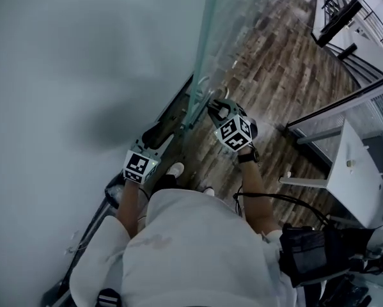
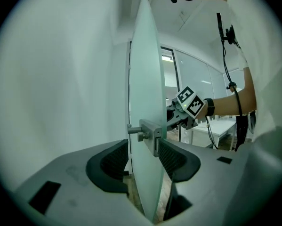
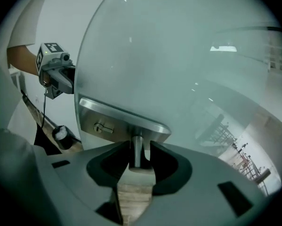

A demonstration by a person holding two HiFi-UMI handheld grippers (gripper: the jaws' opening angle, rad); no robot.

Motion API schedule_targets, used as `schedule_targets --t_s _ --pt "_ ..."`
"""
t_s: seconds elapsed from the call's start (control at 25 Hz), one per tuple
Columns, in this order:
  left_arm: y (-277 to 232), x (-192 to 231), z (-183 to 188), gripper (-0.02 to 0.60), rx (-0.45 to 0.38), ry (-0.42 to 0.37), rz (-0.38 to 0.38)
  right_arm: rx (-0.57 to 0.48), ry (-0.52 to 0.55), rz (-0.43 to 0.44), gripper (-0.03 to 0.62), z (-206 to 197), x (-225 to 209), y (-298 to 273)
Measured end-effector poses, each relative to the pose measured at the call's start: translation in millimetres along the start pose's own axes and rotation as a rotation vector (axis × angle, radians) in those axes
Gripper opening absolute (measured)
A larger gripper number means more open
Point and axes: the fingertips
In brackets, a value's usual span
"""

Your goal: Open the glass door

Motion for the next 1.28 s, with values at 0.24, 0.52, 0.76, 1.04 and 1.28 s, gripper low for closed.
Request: schedule_targets --t_s 0.24,0.52,0.76,1.04,1.28 --pt "24.3 22.8 -13.9 0.204 -0.016 0.043 0.116 0.046 0.022 0.063 0.123 20.3 4.8 -38.8" --pt "39.9 33.7 -22.2 0.204 -0.019 0.059 0.174 0.003 0.025 -0.015 0.123 60.6 0.6 -78.7" --pt "45.3 33.2 -15.5 0.204 -0.035 0.051 0.198 -0.133 -0.012 -0.066 0.123 102.9 -9.4 -110.2" --pt "43.7 39.6 -8.8 0.204 -0.045 0.057 0.203 -0.246 -0.186 0.002 0.123 142.3 -23.0 -150.8" --pt "44.0 47.6 -1.2 0.204 -0.053 0.044 0.199 -0.283 -0.23 0.015 0.123 168.7 -32.0 -175.9"
Point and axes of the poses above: the fingertips, and each gripper's own axes: y backward along the fingers, x to its left, z out of its top, and after that the axes turned 8 degrees about y, right-handed
